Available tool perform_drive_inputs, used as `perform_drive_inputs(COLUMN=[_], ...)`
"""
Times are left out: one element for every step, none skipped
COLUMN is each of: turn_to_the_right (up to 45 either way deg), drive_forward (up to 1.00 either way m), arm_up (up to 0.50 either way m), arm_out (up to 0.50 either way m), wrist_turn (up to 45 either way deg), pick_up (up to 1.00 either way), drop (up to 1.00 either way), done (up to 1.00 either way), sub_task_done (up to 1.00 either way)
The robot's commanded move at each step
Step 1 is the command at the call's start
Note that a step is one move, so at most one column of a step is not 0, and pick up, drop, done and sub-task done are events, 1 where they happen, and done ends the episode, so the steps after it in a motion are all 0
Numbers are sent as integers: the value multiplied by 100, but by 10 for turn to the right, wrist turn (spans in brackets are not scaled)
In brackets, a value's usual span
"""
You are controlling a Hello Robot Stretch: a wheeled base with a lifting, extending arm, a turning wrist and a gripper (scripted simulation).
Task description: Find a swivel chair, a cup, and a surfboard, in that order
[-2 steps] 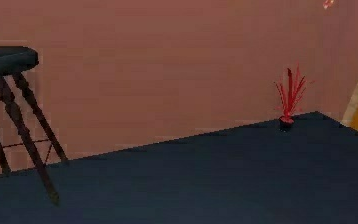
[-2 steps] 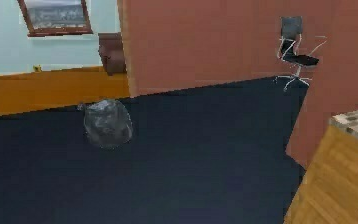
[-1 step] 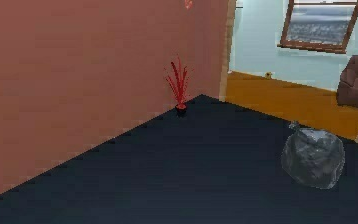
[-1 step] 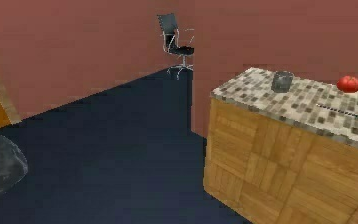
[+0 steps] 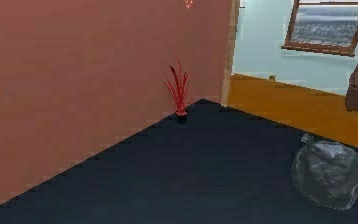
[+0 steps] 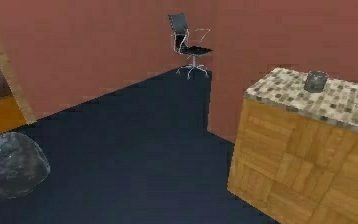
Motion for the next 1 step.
perform_drive_inputs(turn_to_the_right=[150], drive_forward=[0], arm_up=[0], arm_out=[0], wrist_turn=[0], pick_up=[0], drop=[0], done=[0], sub_task_done=[0])
